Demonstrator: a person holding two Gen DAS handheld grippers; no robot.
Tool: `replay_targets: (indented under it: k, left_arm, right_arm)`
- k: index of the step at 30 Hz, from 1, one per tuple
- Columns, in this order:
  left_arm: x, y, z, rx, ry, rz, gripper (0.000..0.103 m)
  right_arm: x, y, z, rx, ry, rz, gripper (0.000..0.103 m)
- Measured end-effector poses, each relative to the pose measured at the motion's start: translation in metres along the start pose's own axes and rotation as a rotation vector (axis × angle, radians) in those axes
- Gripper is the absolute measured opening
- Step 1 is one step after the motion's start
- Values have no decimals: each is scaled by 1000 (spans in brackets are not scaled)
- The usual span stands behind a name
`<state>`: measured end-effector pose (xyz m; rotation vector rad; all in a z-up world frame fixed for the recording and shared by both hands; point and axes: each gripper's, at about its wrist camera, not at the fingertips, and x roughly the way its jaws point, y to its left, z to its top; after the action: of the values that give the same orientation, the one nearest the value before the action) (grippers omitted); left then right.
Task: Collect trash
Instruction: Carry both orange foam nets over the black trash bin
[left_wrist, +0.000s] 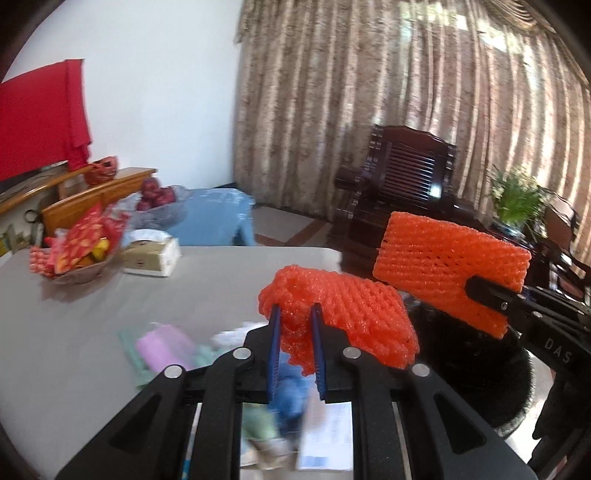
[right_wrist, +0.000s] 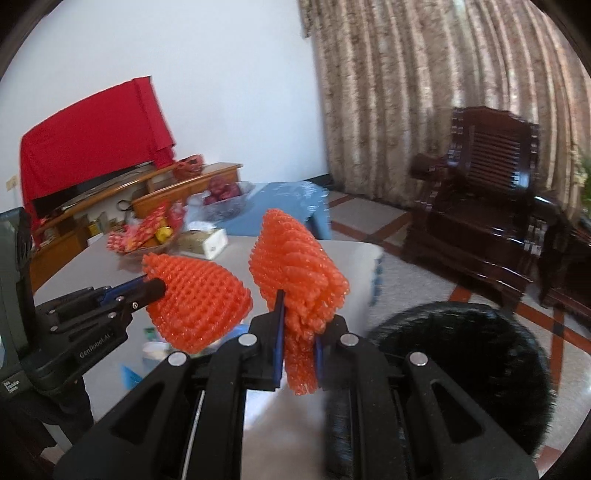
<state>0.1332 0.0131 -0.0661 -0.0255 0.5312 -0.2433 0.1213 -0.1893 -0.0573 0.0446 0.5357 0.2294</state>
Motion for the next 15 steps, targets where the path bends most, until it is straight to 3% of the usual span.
replay_targets:
  k: [8,15]
  left_arm:
    - [34,-71,-4,81,41,-113,16]
    - [68,-126,-14,115,92,-204,16]
  right_arm:
    - [-17,-71,-36,82,54,-167,13]
    - [-15,-111,-64,141,101,-263,13]
